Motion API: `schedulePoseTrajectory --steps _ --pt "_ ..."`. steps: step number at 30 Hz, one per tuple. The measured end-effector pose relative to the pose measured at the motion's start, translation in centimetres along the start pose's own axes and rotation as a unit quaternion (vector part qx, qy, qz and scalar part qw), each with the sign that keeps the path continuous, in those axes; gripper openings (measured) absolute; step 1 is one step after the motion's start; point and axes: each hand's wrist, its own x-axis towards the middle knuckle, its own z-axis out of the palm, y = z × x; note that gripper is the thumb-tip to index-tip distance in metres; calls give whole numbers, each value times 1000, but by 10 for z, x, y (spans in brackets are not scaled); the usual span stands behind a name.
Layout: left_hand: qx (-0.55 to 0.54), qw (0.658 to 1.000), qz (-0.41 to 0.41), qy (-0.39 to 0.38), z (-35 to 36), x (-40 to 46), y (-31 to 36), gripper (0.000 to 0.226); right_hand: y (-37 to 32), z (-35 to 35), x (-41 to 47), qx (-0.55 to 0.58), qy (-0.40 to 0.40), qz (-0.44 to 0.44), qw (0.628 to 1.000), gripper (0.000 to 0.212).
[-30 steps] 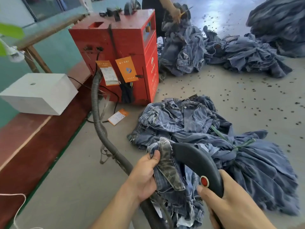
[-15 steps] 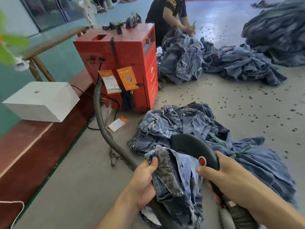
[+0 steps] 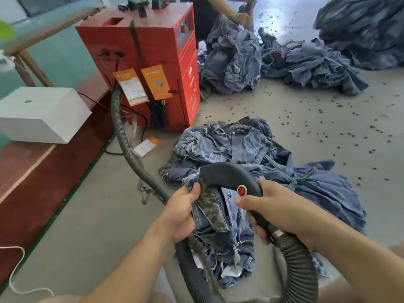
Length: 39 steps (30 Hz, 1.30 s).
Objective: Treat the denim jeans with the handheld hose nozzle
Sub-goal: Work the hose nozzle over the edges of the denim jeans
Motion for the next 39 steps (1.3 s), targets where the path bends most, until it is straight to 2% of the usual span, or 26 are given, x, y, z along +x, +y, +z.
schedulePoseTrajectory --steps 2,5,10,12,15,17,19,22,24,30,35,37,39 --pt "17 1000 -6 -16 3 -2 -3 37 -5 1 19 -13 27 -8 1000 23" --pt "25 999 -2 -24 3 -1 -6 38 -6 -11 36 26 77 15 997 19" --pt "-13 997 -6 70 1 3 -8 44 17 -13 12 -13 62 -7 998 22" --pt "-23 996 -28 79 6 1 -11 51 24 -11 2 -5 58 -17 998 24" --pt "31 995 -37 85 23 1 -22 51 39 -9 -12 21 39 -11 999 27" --pt "64 990 -38 121 28 3 -29 54 49 -7 -20 36 30 -1 999 25" --pt "75 989 -30 126 30 5 -33 46 58 -6 -26 49 23 4 999 24" --pt "97 991 -9 94 27 6 -31 41 66 -8 -28 46 18 12 999 26" --pt "99 993 -11 55 23 4 -28 47 63 -9 -21 48 14 13 999 26" --pt "102 995 -16 17 13 5 -22 59 60 -17 -2 80 77 -3 994 20" --pt "86 995 -38 -20 10 8 -22 63 55 2 -19 -4 27 -11 1000 27" --pt "87 994 -59 -39 9 6 -27 61 51 4 -5 -17 55 -23 998 28" --pt "93 992 -69 -51 9 3 -33 58 51 -4 2 18 93 -17 995 29"
